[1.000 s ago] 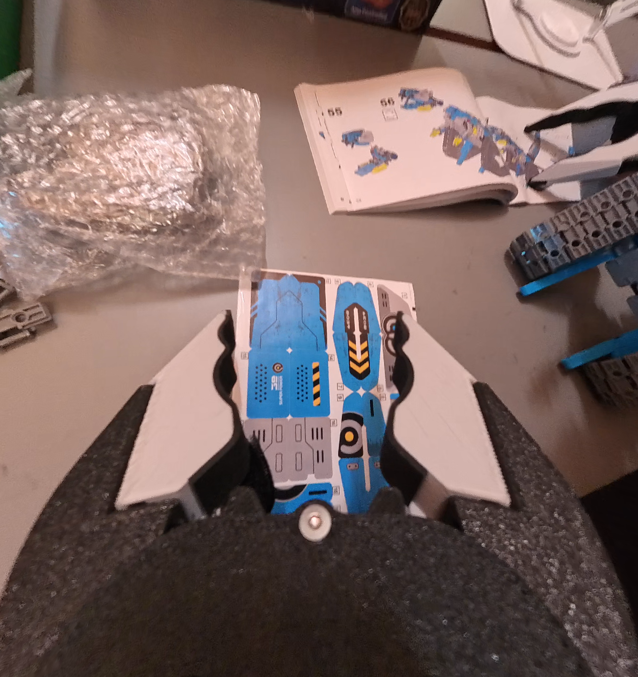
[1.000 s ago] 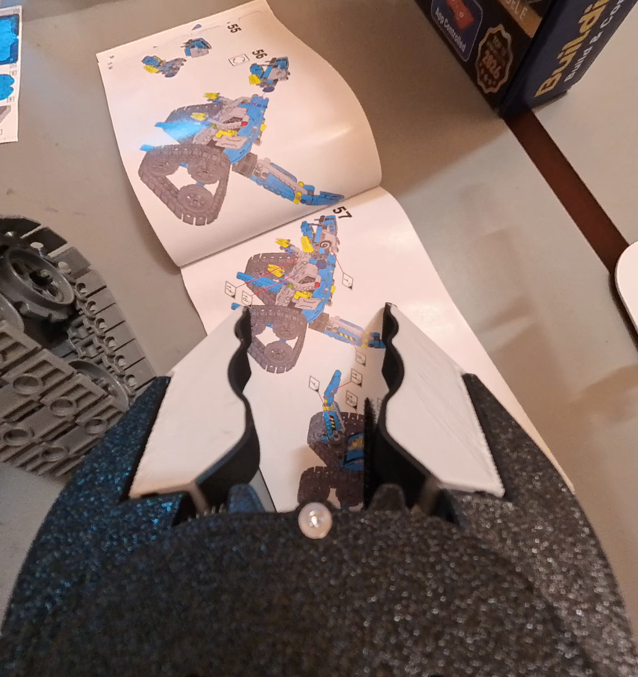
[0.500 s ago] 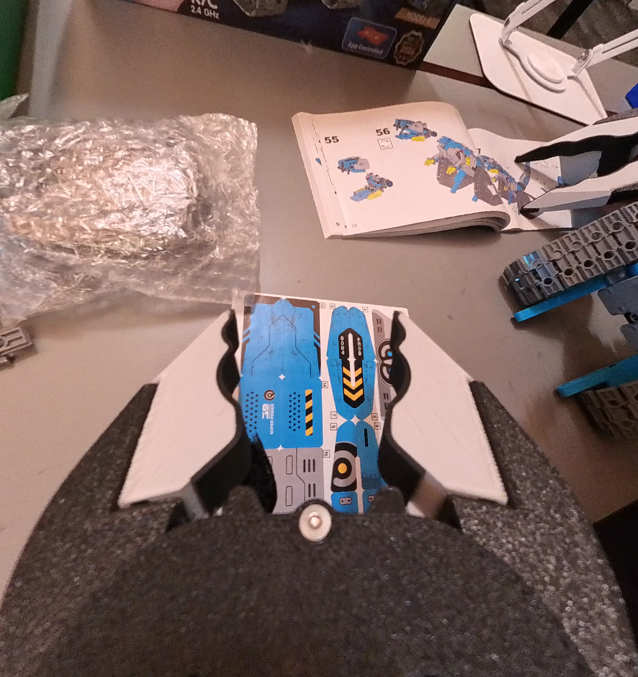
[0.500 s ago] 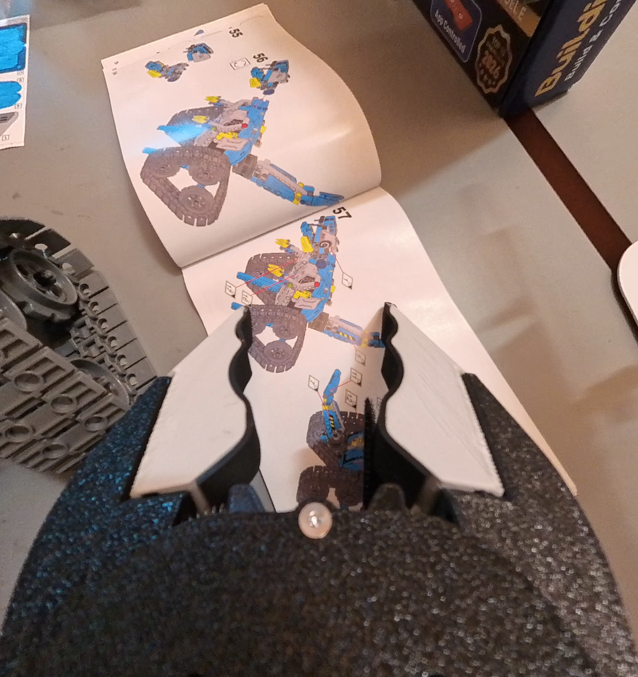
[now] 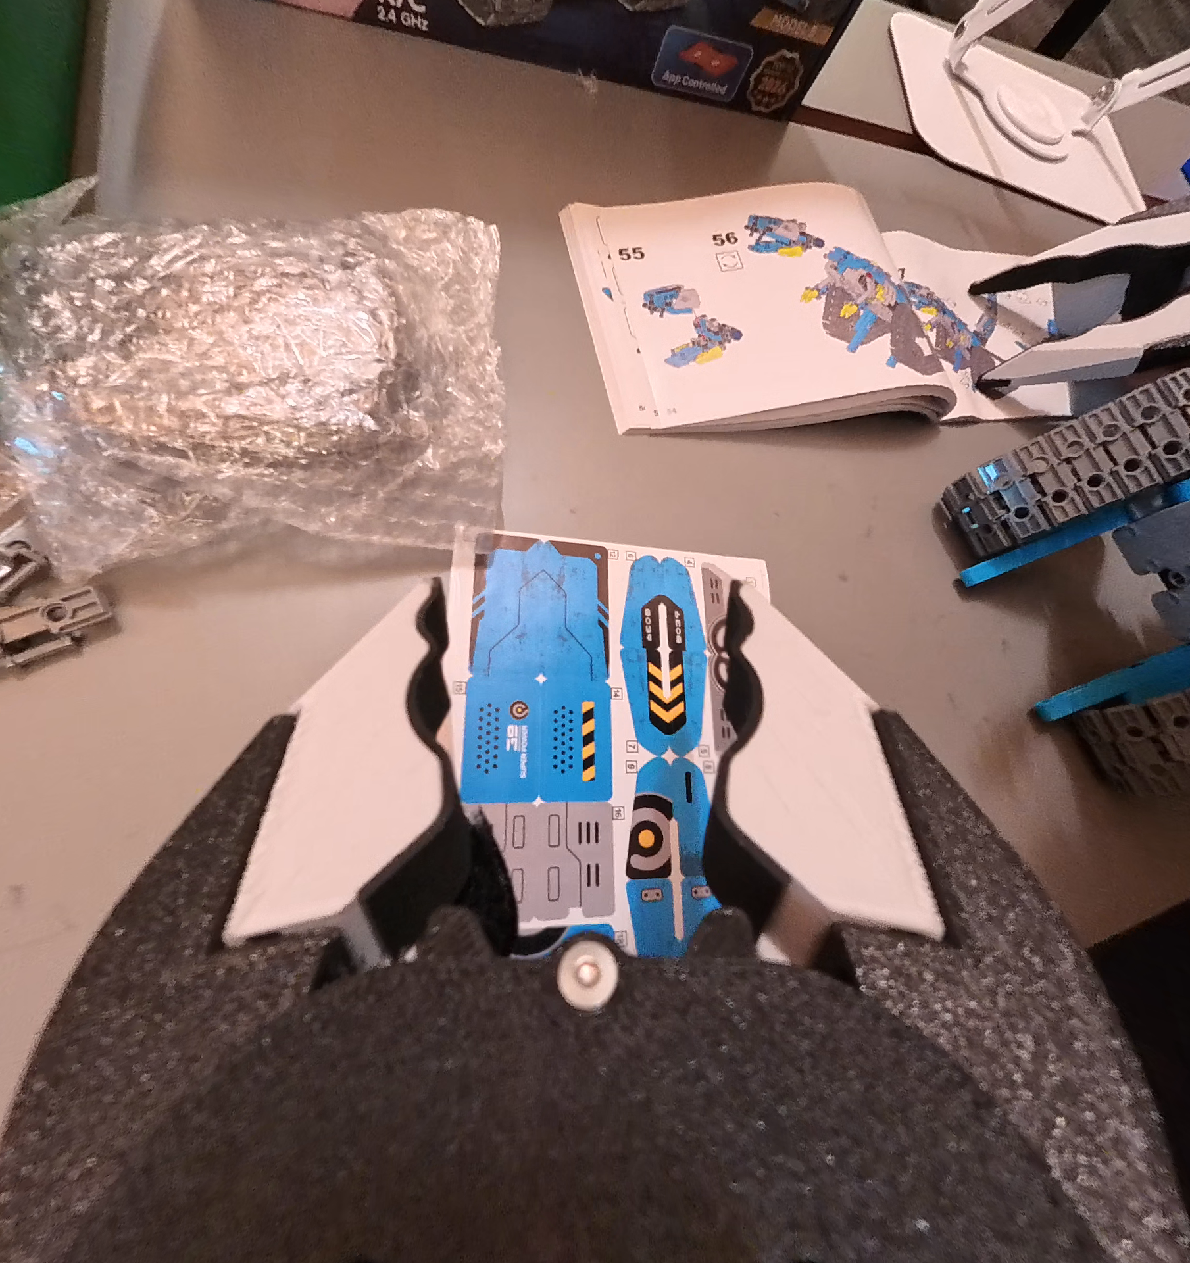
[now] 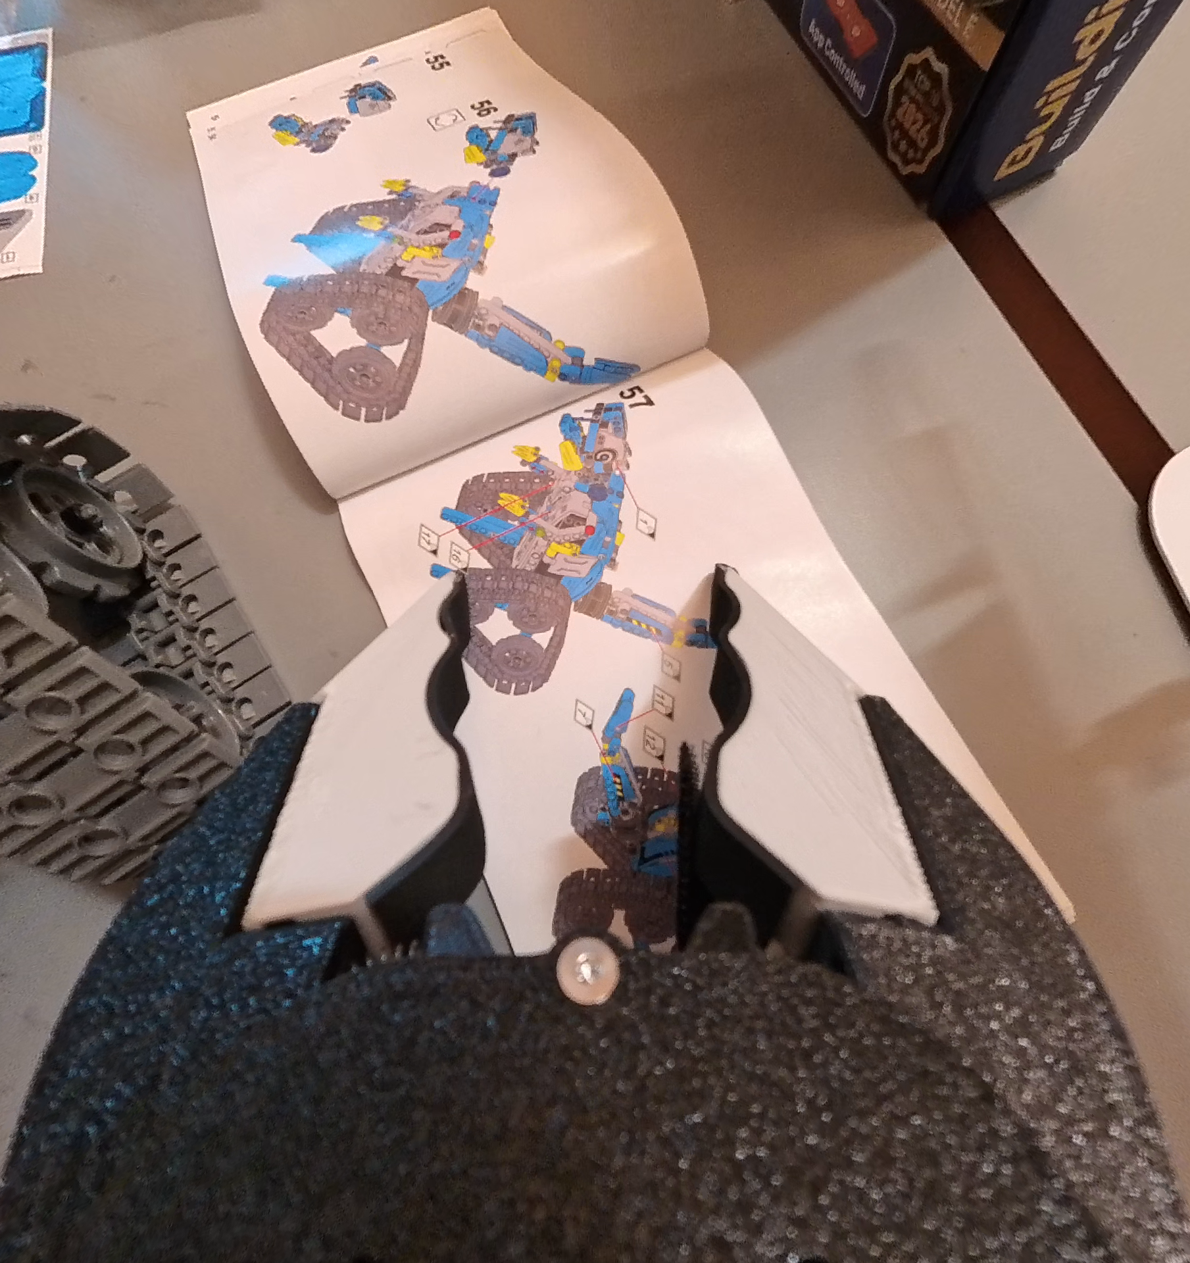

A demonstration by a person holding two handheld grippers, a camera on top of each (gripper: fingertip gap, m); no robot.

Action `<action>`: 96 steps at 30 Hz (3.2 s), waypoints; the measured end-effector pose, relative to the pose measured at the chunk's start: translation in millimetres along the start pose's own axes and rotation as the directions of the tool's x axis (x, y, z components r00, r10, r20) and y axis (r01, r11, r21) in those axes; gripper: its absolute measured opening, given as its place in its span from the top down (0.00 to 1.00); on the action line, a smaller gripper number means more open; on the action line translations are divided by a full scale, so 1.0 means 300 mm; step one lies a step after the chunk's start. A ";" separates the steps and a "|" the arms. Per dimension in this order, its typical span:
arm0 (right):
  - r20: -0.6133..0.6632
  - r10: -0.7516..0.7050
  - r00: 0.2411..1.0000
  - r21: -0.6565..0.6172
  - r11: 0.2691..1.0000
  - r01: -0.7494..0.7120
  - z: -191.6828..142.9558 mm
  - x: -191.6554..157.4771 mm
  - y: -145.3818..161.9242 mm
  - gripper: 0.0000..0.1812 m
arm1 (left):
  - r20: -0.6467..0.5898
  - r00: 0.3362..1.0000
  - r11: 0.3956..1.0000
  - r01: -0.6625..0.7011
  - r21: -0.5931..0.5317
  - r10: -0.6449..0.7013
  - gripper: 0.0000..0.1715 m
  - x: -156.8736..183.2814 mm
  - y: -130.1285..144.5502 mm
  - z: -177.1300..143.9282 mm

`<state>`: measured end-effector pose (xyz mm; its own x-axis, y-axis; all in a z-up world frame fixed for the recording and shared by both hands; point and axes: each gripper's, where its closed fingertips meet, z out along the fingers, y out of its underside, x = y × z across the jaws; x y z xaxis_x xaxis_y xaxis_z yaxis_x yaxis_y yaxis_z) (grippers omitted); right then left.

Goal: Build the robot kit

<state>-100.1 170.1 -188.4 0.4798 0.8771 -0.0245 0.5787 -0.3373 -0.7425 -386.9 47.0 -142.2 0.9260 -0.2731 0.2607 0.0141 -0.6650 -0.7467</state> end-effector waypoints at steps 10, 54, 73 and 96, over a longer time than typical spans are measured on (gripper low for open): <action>-0.002 0.001 1.000 0.002 1.000 -0.001 -0.001 0.001 0.000 0.61 | -0.005 1.000 1.000 -0.019 -0.009 0.019 0.52 0.030 0.001 -0.023; -0.004 0.002 1.000 0.008 1.000 -0.002 -0.004 0.001 0.002 0.62 | -0.012 0.991 0.989 -0.135 0.057 0.135 0.52 0.256 -0.058 -0.227; -0.026 0.064 0.998 0.204 0.977 -0.057 -0.186 0.063 -0.147 0.66 | 0.183 0.962 0.973 -0.178 -0.149 0.204 0.49 0.153 0.209 -0.340; 0.379 -0.151 0.913 0.435 0.900 -0.032 -0.623 -1.036 -0.287 0.72 | 0.212 0.966 0.937 -0.067 -0.342 0.147 0.43 -0.020 0.298 -0.101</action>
<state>-175.8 -137.4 8.1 0.1008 0.9814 -0.1636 0.2186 -0.1822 -0.9587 -402.7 -31.7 -191.9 0.9767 -0.2140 0.0129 -0.1780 -0.8429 -0.5078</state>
